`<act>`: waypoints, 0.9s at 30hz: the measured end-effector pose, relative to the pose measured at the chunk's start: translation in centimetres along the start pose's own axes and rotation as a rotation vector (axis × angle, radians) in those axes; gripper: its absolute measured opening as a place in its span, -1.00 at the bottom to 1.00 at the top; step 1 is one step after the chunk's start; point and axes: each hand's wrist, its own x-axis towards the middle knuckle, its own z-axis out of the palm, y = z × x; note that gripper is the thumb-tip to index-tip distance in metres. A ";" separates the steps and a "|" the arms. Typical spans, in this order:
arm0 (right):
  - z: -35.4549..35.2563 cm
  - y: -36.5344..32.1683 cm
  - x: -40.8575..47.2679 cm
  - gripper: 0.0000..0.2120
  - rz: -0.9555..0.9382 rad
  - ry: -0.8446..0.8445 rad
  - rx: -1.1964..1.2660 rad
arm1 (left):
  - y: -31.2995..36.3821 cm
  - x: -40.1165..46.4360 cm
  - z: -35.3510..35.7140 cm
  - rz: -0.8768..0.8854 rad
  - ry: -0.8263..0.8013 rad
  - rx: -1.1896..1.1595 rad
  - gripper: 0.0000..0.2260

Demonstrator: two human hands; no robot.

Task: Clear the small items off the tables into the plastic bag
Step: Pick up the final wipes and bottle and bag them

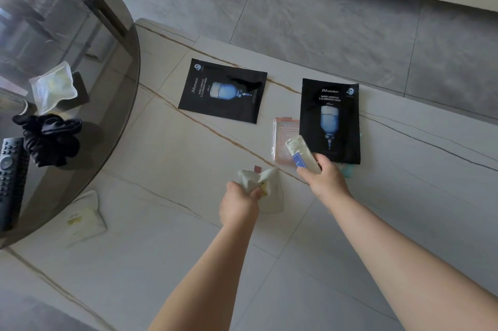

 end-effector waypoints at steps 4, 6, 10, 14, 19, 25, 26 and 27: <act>-0.6 0.6 -1.1 -0.81 0.041 -0.056 0.065 | -1.1 -1.4 0.0 -0.037 -0.075 -0.281 -0.79; -1.1 0.6 -2.2 -0.84 0.062 -0.076 0.076 | -1.6 -2.8 -0.6 -0.076 -0.133 -0.419 -0.84; -2.3 -0.4 -5.3 -0.85 0.084 -0.146 0.061 | -2.6 -6.5 -2.8 -0.138 -0.209 -0.667 -0.87; -2.9 -2.4 -9.6 -0.88 0.089 -0.196 0.067 | -3.7 -10.9 -5.9 -0.181 -0.199 -0.768 -0.78; -3.8 -6.0 -17.0 -0.85 0.044 -0.297 0.022 | -6.0 -17.8 -10.5 -0.227 -0.140 -0.892 -0.80; -4.2 -10.8 -26.9 -0.84 -0.060 -0.441 -0.034 | -10.2 -26.4 -16.5 -0.267 -0.087 -1.212 -0.90; -4.0 -11.5 -28.5 -0.85 -0.080 -0.468 -0.051 | -11.0 -27.8 -17.6 -0.265 -0.059 -1.251 -0.91; -3.8 -12.1 -30.0 -0.86 -0.098 -0.496 -0.067 | -11.9 -29.1 -18.7 -0.266 -0.031 -1.288 -0.92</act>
